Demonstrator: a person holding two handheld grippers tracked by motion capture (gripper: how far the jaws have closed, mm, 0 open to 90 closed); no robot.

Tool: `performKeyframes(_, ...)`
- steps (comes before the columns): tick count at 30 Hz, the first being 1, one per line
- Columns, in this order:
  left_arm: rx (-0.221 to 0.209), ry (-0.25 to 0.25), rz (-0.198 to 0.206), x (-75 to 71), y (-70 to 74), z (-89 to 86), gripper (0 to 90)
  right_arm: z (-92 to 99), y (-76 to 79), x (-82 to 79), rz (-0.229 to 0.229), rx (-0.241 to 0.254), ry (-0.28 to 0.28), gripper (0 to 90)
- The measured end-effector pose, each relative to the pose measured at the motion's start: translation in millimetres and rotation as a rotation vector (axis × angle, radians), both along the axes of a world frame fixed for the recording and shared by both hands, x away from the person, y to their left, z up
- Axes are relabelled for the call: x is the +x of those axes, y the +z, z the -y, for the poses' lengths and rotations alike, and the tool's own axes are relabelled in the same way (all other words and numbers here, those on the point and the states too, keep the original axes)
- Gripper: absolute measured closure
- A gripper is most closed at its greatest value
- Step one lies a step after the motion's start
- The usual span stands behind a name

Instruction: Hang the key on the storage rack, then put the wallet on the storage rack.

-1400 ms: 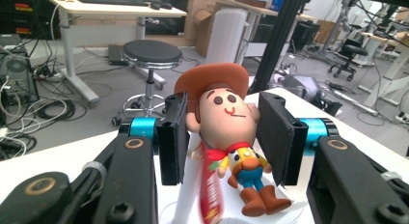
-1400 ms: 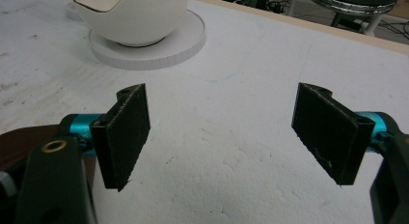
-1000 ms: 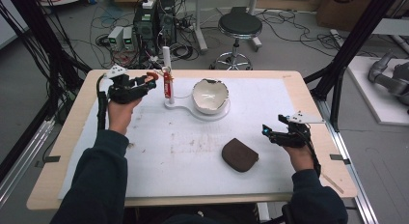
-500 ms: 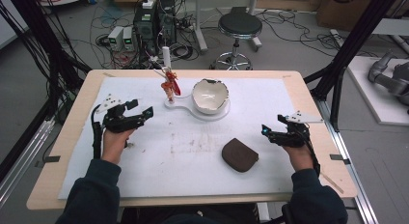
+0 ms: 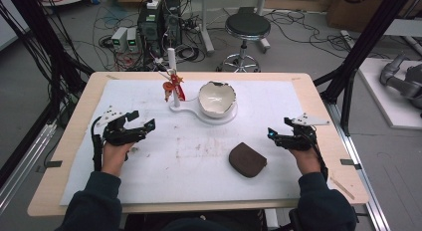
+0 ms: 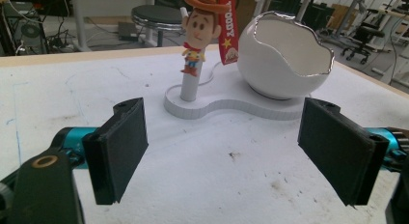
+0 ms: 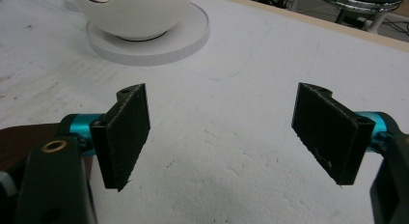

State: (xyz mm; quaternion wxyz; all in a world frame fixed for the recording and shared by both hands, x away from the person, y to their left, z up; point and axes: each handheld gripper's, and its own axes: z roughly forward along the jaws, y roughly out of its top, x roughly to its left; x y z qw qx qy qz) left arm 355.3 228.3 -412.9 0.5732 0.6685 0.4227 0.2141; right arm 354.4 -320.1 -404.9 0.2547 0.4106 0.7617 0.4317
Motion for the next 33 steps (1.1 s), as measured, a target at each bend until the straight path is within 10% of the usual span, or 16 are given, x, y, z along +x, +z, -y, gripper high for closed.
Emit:
performKeyframes(19,-0.008,-0.007,-0.007,2.0,-1.7,-0.4,18.0,-3.9,-2.2,-2.8,-0.033,0.011,0.038,21.4)
performKeyframes(33,0.011,-0.039,0.000,1.5,-2.3,5.9,18.0,-34.1,-9.2,-10.4,-0.146,0.036,0.296,21.4)
